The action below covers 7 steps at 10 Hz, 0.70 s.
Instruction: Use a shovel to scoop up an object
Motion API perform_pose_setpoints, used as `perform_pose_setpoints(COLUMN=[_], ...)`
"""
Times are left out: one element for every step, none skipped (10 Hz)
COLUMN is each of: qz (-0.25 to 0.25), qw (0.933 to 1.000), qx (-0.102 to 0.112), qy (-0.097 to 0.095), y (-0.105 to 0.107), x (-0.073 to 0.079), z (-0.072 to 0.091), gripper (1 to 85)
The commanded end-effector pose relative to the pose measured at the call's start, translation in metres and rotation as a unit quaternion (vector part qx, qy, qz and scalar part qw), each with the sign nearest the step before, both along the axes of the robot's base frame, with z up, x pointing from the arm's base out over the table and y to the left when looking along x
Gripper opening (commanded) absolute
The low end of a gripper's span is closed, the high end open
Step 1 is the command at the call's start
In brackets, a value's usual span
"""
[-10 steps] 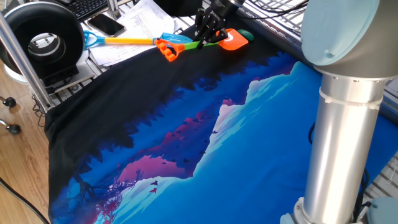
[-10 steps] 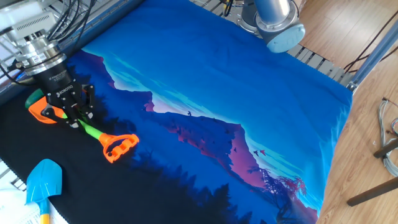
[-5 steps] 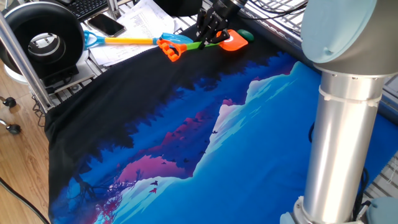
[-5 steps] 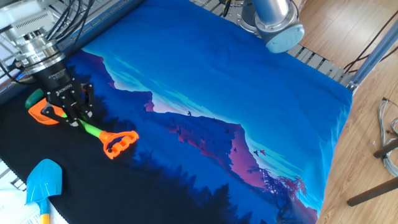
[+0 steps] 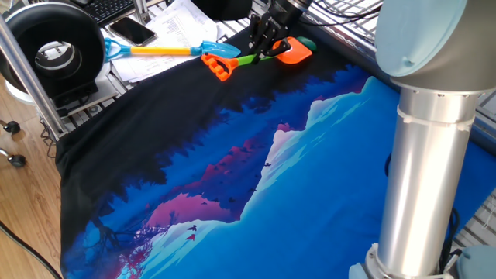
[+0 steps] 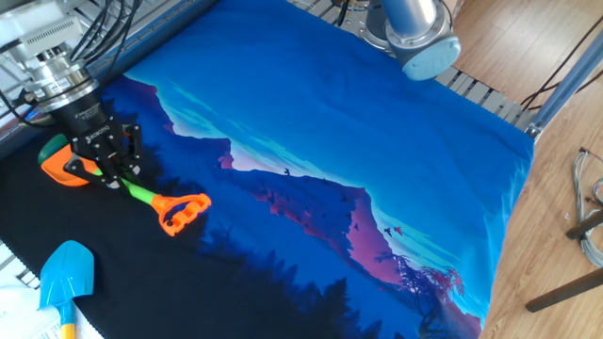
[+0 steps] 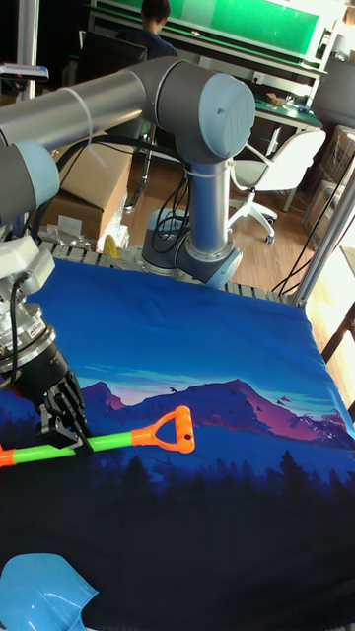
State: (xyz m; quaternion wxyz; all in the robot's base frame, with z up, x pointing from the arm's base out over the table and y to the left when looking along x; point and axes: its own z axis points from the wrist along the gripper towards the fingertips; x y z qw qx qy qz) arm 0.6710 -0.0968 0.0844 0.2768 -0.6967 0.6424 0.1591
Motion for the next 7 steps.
perform_pose_setpoints(qz=[0.003, 0.004, 0.006, 0.008, 0.012, 0.015, 0.016], qw=[0.9999, 0.9998, 0.9997, 0.9997, 0.9996, 0.9994, 0.9994], qx=[0.012, 0.021, 0.02, 0.019, 0.026, 0.03, 0.027], qy=[-0.005, -0.007, -0.01, -0.01, -0.009, -0.012, -0.015], y=[-0.0019, 0.0016, 0.0008, -0.0008, 0.0001, -0.0006, -0.0021], x=[-0.002, -0.0016, -0.0014, -0.0025, -0.0051, -0.0065, -0.0061], z=[0.003, 0.006, 0.0061, 0.0051, 0.0083, 0.0125, 0.0113], gripper=[1.7, 1.7, 1.7, 1.7, 2.0, 2.0, 2.0])
